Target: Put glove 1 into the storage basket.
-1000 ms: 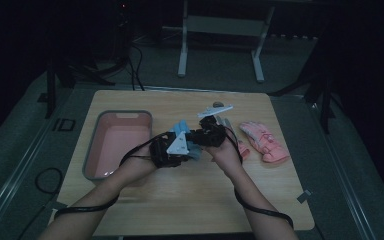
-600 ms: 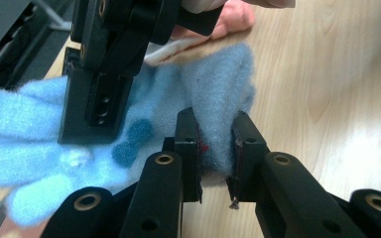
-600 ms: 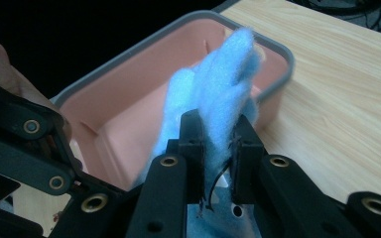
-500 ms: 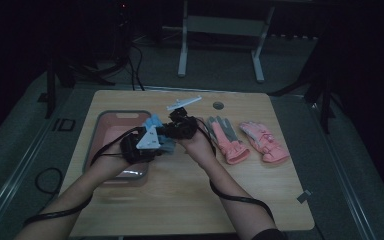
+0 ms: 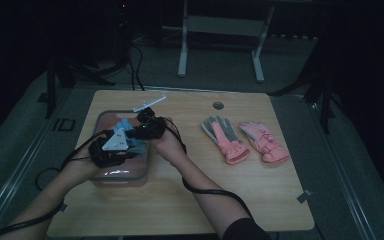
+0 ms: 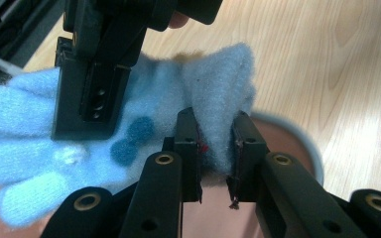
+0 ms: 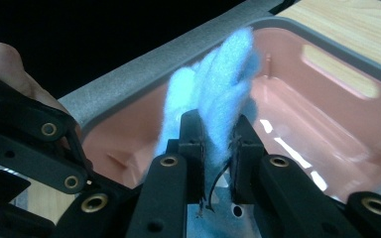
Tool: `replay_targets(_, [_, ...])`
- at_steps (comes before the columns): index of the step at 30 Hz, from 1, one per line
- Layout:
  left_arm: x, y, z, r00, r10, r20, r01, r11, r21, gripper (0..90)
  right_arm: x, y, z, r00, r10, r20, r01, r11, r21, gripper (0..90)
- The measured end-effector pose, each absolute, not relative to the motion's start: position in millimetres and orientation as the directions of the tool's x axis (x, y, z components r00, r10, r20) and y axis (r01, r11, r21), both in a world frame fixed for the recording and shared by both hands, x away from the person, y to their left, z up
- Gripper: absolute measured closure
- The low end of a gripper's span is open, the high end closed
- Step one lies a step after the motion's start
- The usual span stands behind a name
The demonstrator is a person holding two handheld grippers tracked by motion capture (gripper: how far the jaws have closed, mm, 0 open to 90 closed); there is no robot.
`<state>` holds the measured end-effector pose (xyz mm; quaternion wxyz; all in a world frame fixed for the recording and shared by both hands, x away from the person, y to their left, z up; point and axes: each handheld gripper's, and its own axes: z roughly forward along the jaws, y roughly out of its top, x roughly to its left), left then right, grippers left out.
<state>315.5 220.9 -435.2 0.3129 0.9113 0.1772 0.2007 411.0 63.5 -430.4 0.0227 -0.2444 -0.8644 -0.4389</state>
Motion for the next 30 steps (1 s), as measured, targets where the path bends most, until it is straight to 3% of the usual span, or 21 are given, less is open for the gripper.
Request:
replay_targets(8, [320.2,247.1,-457.4,0.859,0.459,0.224,0.241,-0.751,0.614,78.2,415.0,96.0,-450.8,-0.877,0.389,0.282,0.461,0.516,0.721,79.8])
replay_targets(18, [342.3,242.0,-484.8,0.88,0.444,0.171,0.293,-0.789,0.54,78.0,434.2,103.4,-487.7,-0.834,0.448,0.322,0.542,0.555,0.631,78.5])
replay_targets(20, [345.0,240.2,-485.9,0.881,0.443,0.164,0.298,-0.791,0.535,78.0,437.0,102.0,-489.4,-0.823,0.459,0.334,0.559,0.552,0.619,73.1])
replay_targets(22, [348.0,239.1,-487.7,0.882,0.442,0.165,0.303,-0.797,0.522,77.8,437.3,101.6,-487.3,-0.818,0.473,0.327,0.563,0.545,0.621,60.2])
replay_targets(30, [352.9,235.4,-491.3,0.885,0.439,0.154,0.322,-0.818,0.478,76.9,438.1,95.3,-482.7,-0.812,0.497,0.307,0.562,0.522,0.641,43.7])
